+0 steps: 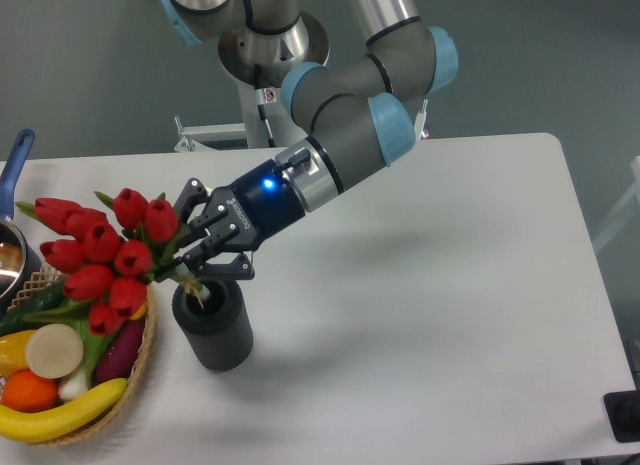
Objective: Insert the flowers into the vase
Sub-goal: 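Lower the tulip stems into the vase opening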
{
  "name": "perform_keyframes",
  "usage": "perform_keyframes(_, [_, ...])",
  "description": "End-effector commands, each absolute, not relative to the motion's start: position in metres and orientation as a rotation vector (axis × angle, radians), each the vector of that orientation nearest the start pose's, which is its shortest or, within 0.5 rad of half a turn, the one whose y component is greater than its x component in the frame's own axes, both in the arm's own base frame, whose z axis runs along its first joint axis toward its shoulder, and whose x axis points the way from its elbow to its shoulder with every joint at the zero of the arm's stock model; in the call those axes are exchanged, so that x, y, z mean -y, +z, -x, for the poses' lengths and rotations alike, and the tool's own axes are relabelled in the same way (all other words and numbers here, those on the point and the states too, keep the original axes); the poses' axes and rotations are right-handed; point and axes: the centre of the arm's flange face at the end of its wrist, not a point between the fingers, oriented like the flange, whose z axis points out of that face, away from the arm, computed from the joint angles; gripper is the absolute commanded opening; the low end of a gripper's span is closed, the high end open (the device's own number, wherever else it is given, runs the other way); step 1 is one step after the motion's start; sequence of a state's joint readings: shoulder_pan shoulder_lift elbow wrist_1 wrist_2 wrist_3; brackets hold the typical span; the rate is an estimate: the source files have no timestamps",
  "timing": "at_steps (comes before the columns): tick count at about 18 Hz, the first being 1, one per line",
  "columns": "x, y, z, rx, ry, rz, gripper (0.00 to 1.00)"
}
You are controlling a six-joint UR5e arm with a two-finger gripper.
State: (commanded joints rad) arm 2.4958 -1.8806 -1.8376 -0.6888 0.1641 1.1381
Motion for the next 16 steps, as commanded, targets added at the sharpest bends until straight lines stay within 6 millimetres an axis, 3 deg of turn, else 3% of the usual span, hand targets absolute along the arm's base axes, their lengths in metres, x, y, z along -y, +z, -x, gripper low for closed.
perform_keyframes(9, [-0.521,0.323,0.320,-0.375,-0.559,1.725,0.27])
perform_keyframes(16, [-0.516,0.309,0.314,-0.363,-0.574,1.732,0.27])
